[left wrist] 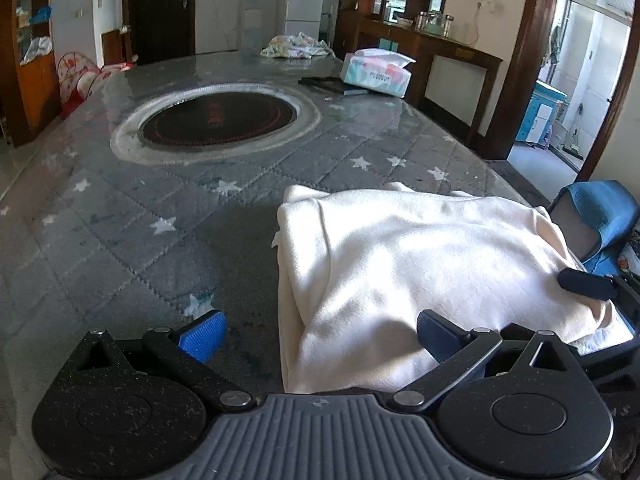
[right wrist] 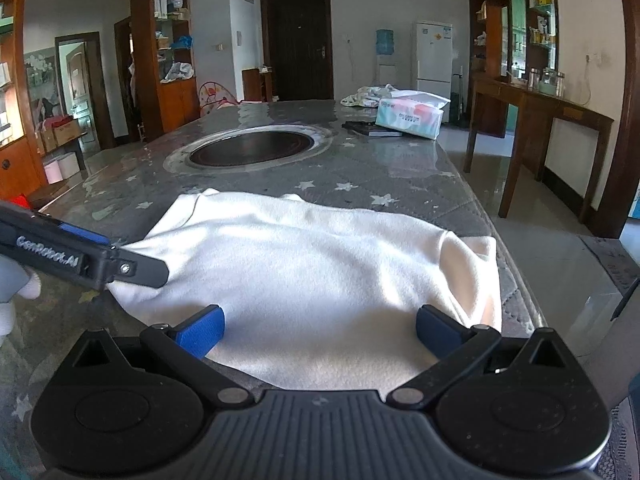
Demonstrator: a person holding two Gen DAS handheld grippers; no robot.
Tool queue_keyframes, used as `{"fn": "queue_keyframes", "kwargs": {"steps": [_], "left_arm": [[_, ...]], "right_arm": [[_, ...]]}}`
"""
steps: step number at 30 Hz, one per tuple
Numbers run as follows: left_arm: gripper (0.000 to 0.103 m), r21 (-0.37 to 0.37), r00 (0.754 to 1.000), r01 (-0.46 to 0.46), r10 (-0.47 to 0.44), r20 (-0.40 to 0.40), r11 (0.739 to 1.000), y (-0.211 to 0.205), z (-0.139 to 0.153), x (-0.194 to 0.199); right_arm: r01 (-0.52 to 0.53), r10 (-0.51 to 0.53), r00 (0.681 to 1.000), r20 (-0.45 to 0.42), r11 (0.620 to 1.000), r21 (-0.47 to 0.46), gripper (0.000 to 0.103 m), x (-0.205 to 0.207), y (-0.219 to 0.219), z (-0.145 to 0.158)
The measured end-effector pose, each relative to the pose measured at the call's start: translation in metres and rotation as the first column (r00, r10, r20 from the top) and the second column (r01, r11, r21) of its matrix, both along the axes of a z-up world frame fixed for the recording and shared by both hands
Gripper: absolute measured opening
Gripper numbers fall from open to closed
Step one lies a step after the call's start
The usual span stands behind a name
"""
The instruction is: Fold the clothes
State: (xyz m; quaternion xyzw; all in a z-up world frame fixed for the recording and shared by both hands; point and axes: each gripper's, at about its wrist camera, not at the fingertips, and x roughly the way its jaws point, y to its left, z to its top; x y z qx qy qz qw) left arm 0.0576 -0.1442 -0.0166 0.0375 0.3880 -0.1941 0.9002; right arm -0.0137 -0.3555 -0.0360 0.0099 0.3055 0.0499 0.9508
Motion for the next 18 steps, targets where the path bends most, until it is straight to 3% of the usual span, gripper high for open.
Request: {"fn": "queue_keyframes", "kwargs": {"steps": [18], "left_arm": [[0.103,0.011,0.999,0.021,-0.022,0.031,1.000,0.007,0.012,-0.036]], "right_arm": [[0.065,-0.066,0.998,-0.014,0.998,-0.008,0.103,-0.018,0.010,0.015]]}}
